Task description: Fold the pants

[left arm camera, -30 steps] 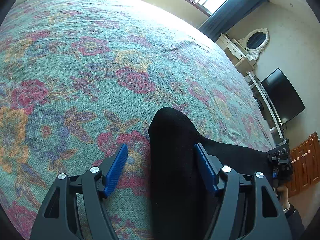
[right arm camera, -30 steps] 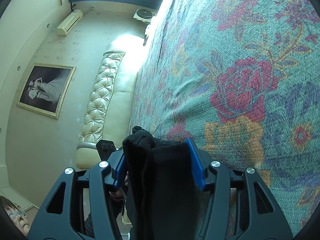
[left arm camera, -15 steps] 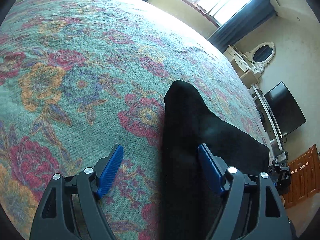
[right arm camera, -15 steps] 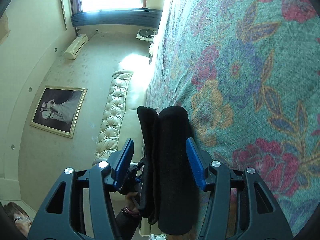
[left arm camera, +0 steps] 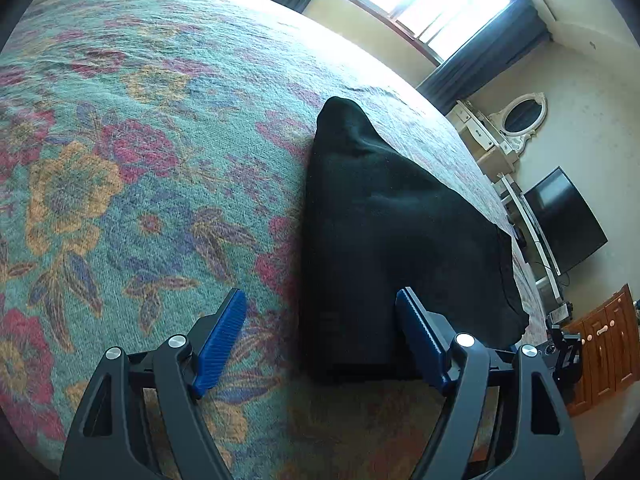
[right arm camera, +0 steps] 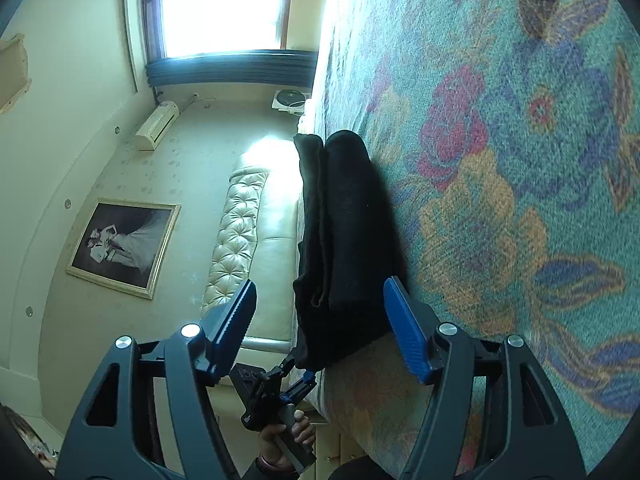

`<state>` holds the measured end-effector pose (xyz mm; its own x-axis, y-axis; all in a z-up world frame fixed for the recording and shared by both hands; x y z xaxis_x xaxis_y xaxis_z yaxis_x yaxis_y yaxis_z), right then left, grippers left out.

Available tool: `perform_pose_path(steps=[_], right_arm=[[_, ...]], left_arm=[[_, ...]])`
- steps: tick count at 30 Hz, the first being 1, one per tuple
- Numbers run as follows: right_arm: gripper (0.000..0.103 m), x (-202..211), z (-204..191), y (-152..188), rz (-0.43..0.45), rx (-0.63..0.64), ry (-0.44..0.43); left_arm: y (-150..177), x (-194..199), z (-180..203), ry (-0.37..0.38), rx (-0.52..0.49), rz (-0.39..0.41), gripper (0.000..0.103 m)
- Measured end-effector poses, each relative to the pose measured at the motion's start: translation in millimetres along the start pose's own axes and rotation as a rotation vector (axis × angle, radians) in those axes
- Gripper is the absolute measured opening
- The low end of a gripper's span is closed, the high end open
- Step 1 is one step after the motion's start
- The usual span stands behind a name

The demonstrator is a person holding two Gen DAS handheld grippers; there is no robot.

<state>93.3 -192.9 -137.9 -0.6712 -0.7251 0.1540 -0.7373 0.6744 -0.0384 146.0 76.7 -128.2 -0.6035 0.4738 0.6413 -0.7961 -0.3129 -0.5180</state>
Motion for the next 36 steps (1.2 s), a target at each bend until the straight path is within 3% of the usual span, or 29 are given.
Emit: perform_pose_path(steps=[4, 7, 10, 12, 14, 17, 22, 25, 27, 28, 31, 36], right_arm=[[0.077, -4.0, -5.5, 4.6, 0.011, 0.005, 0.042], [0.087, -15.2, -10.6, 2.6, -0.004, 0.052, 0.123], [0.087, -26.7, -5.7, 5.9, -0.032, 0.115, 0.248], [0.079, -36.8, -2.9, 9.2, -0.045, 0.167, 0.347], [0.061, -41.5, 1.9, 10.4, -0.043, 0.187, 0.407], [0.051, -36.3, 8.0, 8.7, -0.012, 0.153, 0.388], [0.045, -24.1, 12.4, 7.8, 0.025, 0.119, 0.348], [0.049, -18.7, 9.3, 14.3, 0.015, 0.133, 0.360], [0.058, -15.5, 2.8, 22.6, 0.004, 0.158, 0.363], [0.064, -13.5, -0.8, 27.6, 0.000, 0.181, 0.373], [0.075, -10.6, -12.8, 47.6, -0.018, 0.277, 0.435], [0.077, -11.5, -21.2, 86.0, -0.045, 0.407, 0.540]], left_arm=[[9.1, 6.1, 9.2, 0.015, 0.027, -0.006, 0.076], [7.3, 4.1, 12.1, 0.010, 0.032, -0.006, 0.076], [9.6, 5.0, 11.1, 0.006, 0.047, -0.003, 0.076], [12.1, 6.7, 9.8, -0.004, 0.044, -0.001, 0.076], [20.1, 9.3, 15.2, -0.013, 0.037, 0.002, 0.076], [26.8, 13.1, 20.2, -0.029, 0.012, 0.000, 0.076], [39.0, 17.7, 38.2, -0.059, -0.083, -0.013, 0.076], [44.4, 19.7, 53.0, -0.083, -0.144, -0.015, 0.077], [48.7, 24.6, 63.0, -0.105, -0.188, -0.010, 0.078], [50.1, 27.0, 68.2, -0.119, -0.212, -0.003, 0.084], [52.6, 35.9, 81.2, -0.150, -0.278, 0.025, 0.084], [54.5, 45.8, 95.8, -0.191, -0.322, 0.065, 0.084]])
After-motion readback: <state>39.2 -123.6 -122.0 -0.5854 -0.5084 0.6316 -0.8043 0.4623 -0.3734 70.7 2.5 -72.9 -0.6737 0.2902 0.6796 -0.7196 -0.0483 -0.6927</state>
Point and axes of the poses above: each gripper's, at about its wrist camera, not at the fingertips, and x roughly against the way its jaws point, z to its right, y to its underside, the point moved 9 cm from there along -x, roughly the way its jaws point, and after that the axes turned 3 degrees about y, right-handed, at the moved point
